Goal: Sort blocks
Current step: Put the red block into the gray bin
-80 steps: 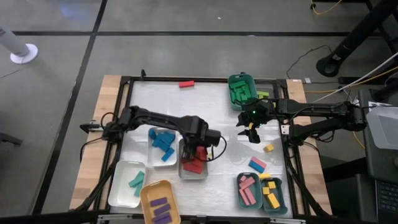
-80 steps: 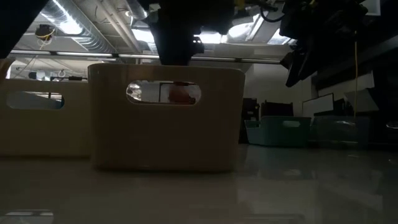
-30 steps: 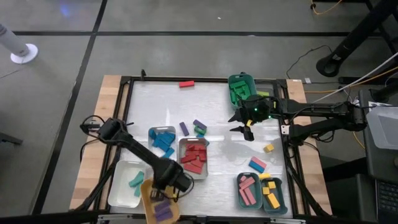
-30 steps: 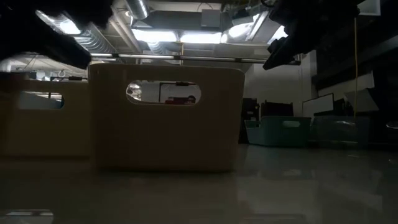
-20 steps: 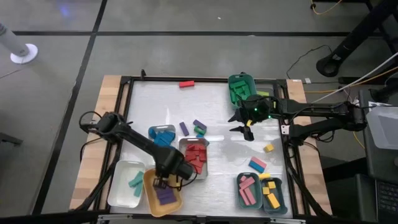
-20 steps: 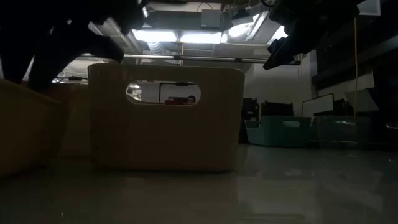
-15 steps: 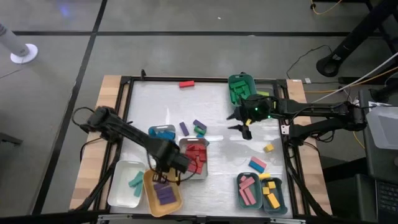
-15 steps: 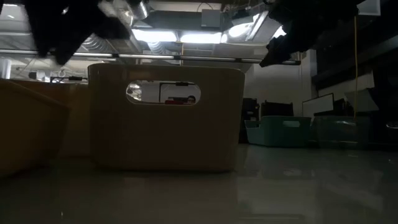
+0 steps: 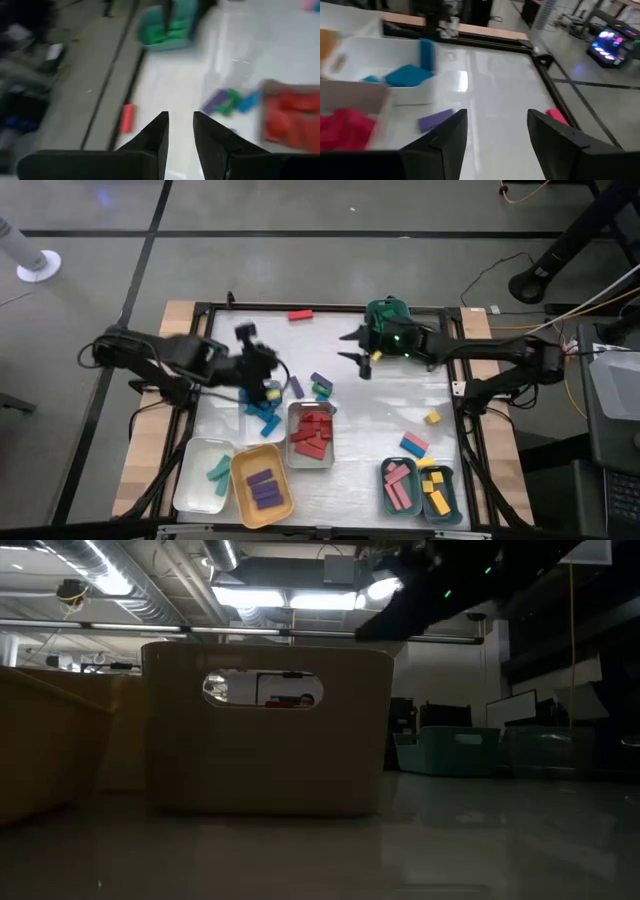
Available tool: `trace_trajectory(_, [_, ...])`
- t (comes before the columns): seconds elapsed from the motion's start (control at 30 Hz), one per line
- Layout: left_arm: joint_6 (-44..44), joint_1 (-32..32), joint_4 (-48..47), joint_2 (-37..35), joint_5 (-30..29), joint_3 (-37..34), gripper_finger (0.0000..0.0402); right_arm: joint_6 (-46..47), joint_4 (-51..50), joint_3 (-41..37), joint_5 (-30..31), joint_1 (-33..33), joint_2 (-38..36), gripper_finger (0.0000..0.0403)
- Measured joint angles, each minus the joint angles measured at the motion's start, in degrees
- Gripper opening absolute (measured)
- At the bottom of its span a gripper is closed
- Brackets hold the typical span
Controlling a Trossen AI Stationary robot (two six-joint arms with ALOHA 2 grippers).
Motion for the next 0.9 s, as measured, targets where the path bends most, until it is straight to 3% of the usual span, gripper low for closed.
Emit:
trace_trajectory(0.2, [4.4,7.1,-0.1,-1.4,-2.0,-0.1,0.0081,1.8,7.1,0.0,0.2,-4.6,7.5,0.0207])
trace_trajectory(0.4, [6.0,21.5,0.3,2.1,-3.9,-0.1,0.0081,1.9,6.9,0.0,0.3,-5.6,8.6,0.0207])
trace_trajectory(0.5, [6.0,31.1,0.8,4.7,3.4,-0.1,0.0069,1.9,6.9,0.0,0.3,-5.6,7.6,0.0207])
trace_trajectory(0.67, [7.4,45.1,8.9,11.6,20.7,-0.1,0.0027,2.0,4.7,0.0,0.2,-5.5,5.8,0.0207])
trace_trajectory(0.77, [7.4,50.3,16.2,17.2,26.0,-0.1,0.0005,2.0,2.1,0.1,0.2,-5.5,5.0,0.0207])
trace_trajectory(0.9, [6.4,53.7,22.0,25.1,29.7,-0.1,0.0005,2.0,-3.8,0.1,0.2,-5.5,4.8,0.0207])
